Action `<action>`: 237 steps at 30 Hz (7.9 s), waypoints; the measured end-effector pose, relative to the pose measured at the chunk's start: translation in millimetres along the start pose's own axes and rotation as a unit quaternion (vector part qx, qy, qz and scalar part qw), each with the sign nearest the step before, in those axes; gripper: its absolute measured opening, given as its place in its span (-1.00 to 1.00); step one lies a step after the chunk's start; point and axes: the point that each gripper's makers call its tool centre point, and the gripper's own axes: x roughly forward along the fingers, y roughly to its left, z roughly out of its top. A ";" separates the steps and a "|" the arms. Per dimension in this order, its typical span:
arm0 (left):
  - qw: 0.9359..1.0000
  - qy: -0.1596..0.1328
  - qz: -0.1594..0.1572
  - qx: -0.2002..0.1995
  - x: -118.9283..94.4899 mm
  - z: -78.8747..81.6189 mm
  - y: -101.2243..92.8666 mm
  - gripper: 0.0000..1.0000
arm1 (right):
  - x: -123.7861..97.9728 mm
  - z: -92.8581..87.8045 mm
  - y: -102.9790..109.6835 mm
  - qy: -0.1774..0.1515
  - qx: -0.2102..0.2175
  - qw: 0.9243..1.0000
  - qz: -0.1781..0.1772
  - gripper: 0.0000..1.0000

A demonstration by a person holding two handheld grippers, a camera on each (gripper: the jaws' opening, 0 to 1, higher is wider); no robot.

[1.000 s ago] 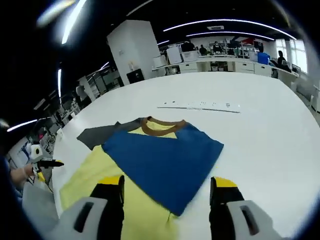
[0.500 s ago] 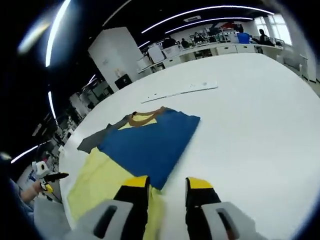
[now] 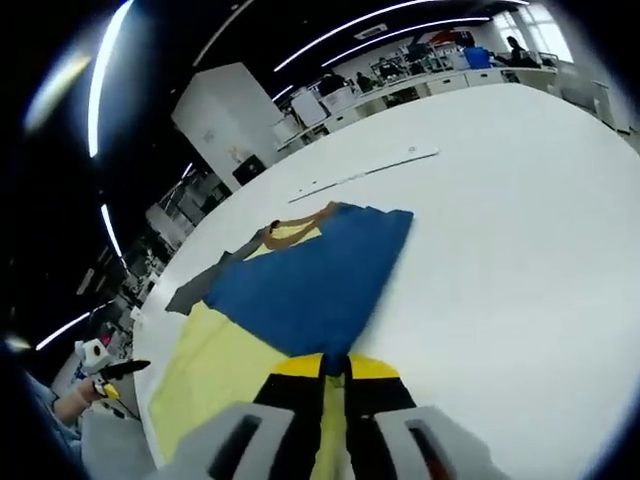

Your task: Fold the garment on the visible template until the final outline fits inside the template.

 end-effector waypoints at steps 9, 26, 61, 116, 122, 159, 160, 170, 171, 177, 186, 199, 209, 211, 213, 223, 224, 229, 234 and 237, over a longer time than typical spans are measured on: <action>1.000 0.001 -0.001 -0.001 1.1 -0.8 -0.7 0.76 | -8.8 16.4 -12.6 -0.028 0.008 0.999 -0.016 -1.00; 1.000 0.000 0.000 -0.003 1.8 -2.2 -1.8 0.75 | -13.1 -1.7 -26.1 0.003 0.000 0.999 -0.046 -1.00; 1.000 -0.003 0.002 0.010 3.7 9.8 8.6 0.74 | -56.7 6.5 -10.9 -0.037 -0.123 0.991 -0.030 0.91; 0.951 -0.107 0.260 -0.131 -20.9 82.8 222.1 -0.33 | -128.8 -44.1 21.8 -0.003 -0.144 0.990 -0.004 0.93; 0.946 -0.116 0.264 -0.147 -21.1 86.5 231.8 -0.57 | -136.3 -53.6 16.2 0.001 -0.140 0.990 -0.014 0.92; 0.982 -0.153 0.092 -0.054 70.0 180.0 112.6 -1.00 | -144.7 -72.3 20.7 -0.011 -0.121 0.992 -0.016 0.88; 0.982 -0.155 0.089 -0.053 71.5 181.4 110.3 -1.00 | -145.5 -73.1 21.8 -0.014 -0.119 0.993 -0.014 0.88; 0.985 -0.168 0.025 -0.040 112.2 216.7 53.6 -1.00 | -152.0 -79.6 17.7 -0.020 -0.105 0.994 -0.017 0.88; 0.985 -0.169 0.017 -0.036 117.2 221.8 46.0 -1.00 | -152.1 -81.3 17.6 -0.020 -0.101 0.995 -0.017 0.88; 0.985 -0.169 -0.019 -0.025 141.5 235.1 11.7 -1.00 | -149.9 -86.5 18.9 -0.020 -0.089 0.996 -0.015 0.87; 0.984 -0.166 -0.059 -0.025 177.9 238.6 -32.7 -1.00 | -144.7 -90.0 24.8 -0.020 -0.086 0.996 -0.010 0.86; 0.981 -0.155 -0.109 -0.049 240.9 229.6 -85.0 -1.00 | -155.5 -103.8 19.6 -0.026 -0.063 0.998 -0.017 0.86; 0.975 -0.146 -0.165 -0.040 270.6 226.0 -133.7 -1.00 | -171.2 -118.3 12.8 -0.037 -0.037 0.998 -0.036 0.85; 0.973 -0.142 -0.179 -0.042 277.9 224.1 -145.0 -1.00 | -172.8 -118.5 12.9 -0.039 -0.033 0.998 -0.038 0.85; 0.972 -0.140 -0.184 -0.041 283.5 222.6 -152.1 -1.00 | -173.6 -118.1 12.9 -0.041 -0.031 0.998 -0.039 0.85; 0.970 -0.104 -0.216 -0.039 315.6 194.4 -186.3 -1.00 | -179.9 -117.8 12.5 -0.052 -0.020 0.997 -0.045 0.85; 0.971 -0.098 -0.215 -0.036 319.4 189.3 -187.9 -1.00 | -180.4 -118.5 12.1 -0.054 -0.017 0.997 -0.045 0.85; 0.974 -0.069 -0.214 -0.033 331.5 168.4 -190.3 -1.00 | -182.4 -122.5 5.5 -0.054 -0.009 0.997 -0.046 0.84; 0.976 -0.040 -0.210 -0.028 340.7 149.3 -190.5 -1.00 | -183.3 -126.4 2.6 -0.053 -0.003 0.998 -0.045 0.84; 0.977 -0.027 -0.207 -0.031 345.1 140.6 -188.6 -1.00 | -184.3 -126.6 1.6 -0.056 -0.001 0.997 -0.044 0.84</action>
